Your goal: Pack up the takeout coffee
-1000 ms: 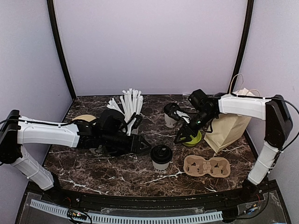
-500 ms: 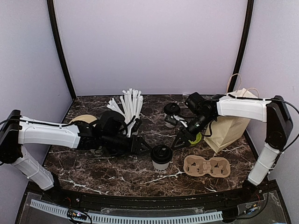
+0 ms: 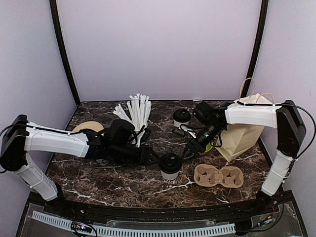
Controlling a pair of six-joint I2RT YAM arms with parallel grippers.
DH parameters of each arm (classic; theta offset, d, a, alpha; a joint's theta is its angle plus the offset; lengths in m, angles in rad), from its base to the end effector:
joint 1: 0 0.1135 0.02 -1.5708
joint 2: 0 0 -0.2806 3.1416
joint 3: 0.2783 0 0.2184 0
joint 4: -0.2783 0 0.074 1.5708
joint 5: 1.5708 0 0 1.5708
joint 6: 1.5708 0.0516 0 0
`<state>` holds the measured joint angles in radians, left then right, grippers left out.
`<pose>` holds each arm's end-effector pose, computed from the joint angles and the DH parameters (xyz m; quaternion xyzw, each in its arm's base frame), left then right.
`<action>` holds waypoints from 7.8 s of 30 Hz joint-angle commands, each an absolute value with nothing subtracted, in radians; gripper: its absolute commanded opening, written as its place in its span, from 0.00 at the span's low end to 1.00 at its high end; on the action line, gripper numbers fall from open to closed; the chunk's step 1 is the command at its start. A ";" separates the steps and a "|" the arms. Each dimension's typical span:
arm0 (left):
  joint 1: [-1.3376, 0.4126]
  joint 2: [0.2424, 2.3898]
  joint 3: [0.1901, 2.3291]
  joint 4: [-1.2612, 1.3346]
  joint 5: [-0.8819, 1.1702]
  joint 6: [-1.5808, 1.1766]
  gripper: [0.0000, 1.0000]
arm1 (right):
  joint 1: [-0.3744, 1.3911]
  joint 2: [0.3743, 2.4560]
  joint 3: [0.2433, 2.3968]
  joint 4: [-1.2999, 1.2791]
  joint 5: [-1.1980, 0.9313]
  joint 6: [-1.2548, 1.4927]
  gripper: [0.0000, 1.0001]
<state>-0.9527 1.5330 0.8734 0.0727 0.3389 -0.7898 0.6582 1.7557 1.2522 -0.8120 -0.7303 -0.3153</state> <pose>0.1681 -0.2661 0.2447 0.1501 0.8594 -0.4519 0.1860 0.2265 0.2186 0.2318 -0.4735 0.7976 0.3693 0.0567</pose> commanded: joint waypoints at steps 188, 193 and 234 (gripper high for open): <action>-0.846 1.263 1.051 -0.083 -0.027 -0.303 0.76 | 0.630 1.719 1.938 -0.953 -0.267 -0.408 0.90; -0.848 1.290 1.066 -0.039 0.048 -0.258 0.76 | 0.549 1.553 1.822 -0.942 -0.238 -0.386 0.89; -1.033 1.597 1.275 -0.254 0.246 -0.038 0.61 | -0.293 1.551 1.802 -1.139 -0.370 -1.053 0.83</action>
<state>-1.0267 1.6230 1.2449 -0.2230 0.2661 -0.0334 -0.3511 1.5391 1.7954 -1.1751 -0.3580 -0.9867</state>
